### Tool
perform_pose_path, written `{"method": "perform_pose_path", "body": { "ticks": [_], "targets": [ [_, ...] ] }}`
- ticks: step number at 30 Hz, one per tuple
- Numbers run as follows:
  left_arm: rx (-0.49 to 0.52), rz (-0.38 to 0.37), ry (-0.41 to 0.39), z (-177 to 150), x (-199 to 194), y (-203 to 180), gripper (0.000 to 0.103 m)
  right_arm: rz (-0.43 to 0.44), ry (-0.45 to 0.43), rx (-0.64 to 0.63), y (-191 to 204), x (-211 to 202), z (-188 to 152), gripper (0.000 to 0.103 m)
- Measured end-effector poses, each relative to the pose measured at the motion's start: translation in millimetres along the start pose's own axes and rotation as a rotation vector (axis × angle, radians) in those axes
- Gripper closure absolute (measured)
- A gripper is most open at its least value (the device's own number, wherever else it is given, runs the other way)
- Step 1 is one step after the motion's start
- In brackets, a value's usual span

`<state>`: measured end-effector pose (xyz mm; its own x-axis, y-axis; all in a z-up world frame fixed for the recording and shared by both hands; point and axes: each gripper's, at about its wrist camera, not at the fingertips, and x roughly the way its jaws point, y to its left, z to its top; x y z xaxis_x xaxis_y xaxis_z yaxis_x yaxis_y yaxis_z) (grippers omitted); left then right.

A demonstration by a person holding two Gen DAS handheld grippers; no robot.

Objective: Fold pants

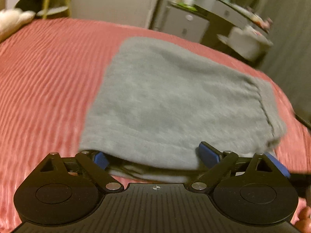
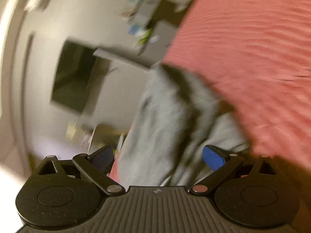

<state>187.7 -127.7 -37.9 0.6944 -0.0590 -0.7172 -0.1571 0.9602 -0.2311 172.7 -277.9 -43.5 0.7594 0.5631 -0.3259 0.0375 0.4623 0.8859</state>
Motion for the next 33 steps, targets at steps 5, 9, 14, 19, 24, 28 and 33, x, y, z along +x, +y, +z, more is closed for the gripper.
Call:
{"method": "perform_pose_path", "body": {
  "ticks": [5,9,14,19,24,28,33],
  "targets": [
    [0.051,0.087,0.03,9.8,9.0,-4.3,0.002,-0.085,0.147,-0.042,-0.5,36.1,-7.2,0.004],
    [0.033,0.078,0.038,12.1,10.4,0.6,0.002,-0.071,0.099,-0.005,-11.3,25.7,0.1,0.004],
    [0.05,0.08,0.035,10.1,11.1,2.2,0.002,-0.102,0.049,-0.032,-17.6,15.4,2.2,0.005],
    [0.05,0.079,0.051,12.1,11.5,3.3,0.002,-0.177,0.028,-0.154,-6.1,15.4,-3.8,0.005],
    [0.025,0.065,0.078,12.8,5.1,9.3,0.002,-0.254,0.015,-0.244,7.6,14.3,-7.5,0.005],
    [0.11,0.057,0.137,6.9,-6.4,17.0,0.003,-0.396,-0.059,-0.28,16.9,-3.3,-9.8,0.005],
    [0.286,0.319,0.129,-24.0,-17.1,25.9,0.002,-0.777,0.008,-0.366,38.5,-3.9,-28.4,0.004]
  ]
}}
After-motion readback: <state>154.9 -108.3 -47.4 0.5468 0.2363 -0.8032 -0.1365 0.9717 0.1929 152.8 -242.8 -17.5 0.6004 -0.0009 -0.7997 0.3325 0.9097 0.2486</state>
